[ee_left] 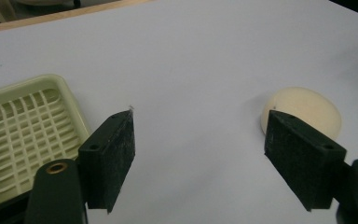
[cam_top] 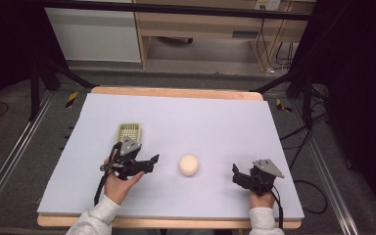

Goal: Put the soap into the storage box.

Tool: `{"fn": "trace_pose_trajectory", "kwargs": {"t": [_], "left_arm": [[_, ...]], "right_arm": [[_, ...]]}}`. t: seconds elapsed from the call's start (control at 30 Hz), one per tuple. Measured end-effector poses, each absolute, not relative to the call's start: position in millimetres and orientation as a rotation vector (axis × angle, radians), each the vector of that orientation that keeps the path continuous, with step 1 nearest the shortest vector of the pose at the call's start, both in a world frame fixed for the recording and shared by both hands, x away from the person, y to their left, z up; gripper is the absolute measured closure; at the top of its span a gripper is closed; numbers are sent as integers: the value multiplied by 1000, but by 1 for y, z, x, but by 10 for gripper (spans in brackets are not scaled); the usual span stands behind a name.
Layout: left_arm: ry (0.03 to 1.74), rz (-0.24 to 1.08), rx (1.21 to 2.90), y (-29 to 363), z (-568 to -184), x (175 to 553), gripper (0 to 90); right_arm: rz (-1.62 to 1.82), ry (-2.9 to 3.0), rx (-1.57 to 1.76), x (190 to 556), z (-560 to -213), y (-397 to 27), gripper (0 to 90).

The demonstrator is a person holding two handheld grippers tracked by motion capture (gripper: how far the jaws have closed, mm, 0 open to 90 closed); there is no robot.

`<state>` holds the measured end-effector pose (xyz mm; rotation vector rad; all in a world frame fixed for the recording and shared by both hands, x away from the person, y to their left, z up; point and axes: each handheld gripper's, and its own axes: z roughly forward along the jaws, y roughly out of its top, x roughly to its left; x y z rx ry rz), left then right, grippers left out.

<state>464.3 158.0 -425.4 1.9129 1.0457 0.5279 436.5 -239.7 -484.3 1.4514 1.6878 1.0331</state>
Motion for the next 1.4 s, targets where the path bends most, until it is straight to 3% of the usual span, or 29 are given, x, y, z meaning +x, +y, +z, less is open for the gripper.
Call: {"fn": "trace_pose_trajectory", "kwargs": {"t": [1.1,1.4], "left_arm": [[977,447,1970,100,-425,469,197],[977,396,1951,100,-426,468,181]], "right_arm": [[1028,1700,1451,437,-485,-240,27],[1028,1705,1450,437,-485,-239,27]]}}
